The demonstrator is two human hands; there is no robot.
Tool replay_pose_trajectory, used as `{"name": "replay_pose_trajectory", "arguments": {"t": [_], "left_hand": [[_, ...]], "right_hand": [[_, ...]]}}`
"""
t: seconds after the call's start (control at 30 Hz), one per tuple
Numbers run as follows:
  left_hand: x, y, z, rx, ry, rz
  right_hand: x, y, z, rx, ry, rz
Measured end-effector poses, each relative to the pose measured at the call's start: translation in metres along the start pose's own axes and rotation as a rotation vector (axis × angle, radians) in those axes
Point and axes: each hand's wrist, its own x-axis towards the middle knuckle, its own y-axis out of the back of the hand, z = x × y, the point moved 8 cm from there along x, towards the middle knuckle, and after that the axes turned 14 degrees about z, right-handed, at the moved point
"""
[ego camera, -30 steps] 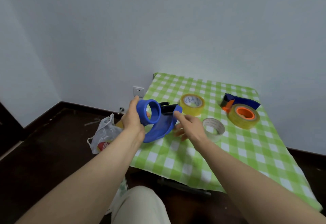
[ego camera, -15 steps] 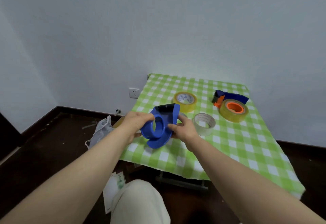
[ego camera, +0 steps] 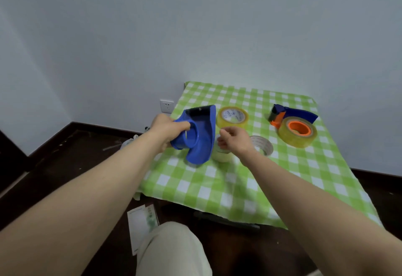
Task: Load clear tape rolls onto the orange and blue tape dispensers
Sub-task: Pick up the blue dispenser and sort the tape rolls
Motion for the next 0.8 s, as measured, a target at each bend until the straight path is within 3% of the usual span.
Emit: {"name": "replay_pose_trajectory", "arguments": {"t": [0.17, 0.4, 0.5, 0.67, 0.8], "left_hand": [[0.026, -0.001, -0.002, -0.025, 0.024, 0.092], [0.055, -0.008, -0.014, 0.061, 0.035, 0.189], [0.059, -0.015, -0.016, 0.056, 0.049, 0.187], [0.066, -0.026, -0.017, 0.046, 0.028, 0.190], [0.065, -0.032, -0.015, 0.066, -0.026, 0.172]], "right_hand": [[0.046, 0.024, -0.010, -0.266, 0.169, 0.150], [0.079, 0.022, -0.007, -0.653, 0.265, 0.115], [0.089, 0.020, -0.004, -0.762, 0.300, 0.120], [0.102, 0.008, 0.007, -1.024, 0.365, -0.028], [0.109, 0.002, 0.004, -1.252, 0.492, -0.015]]}}
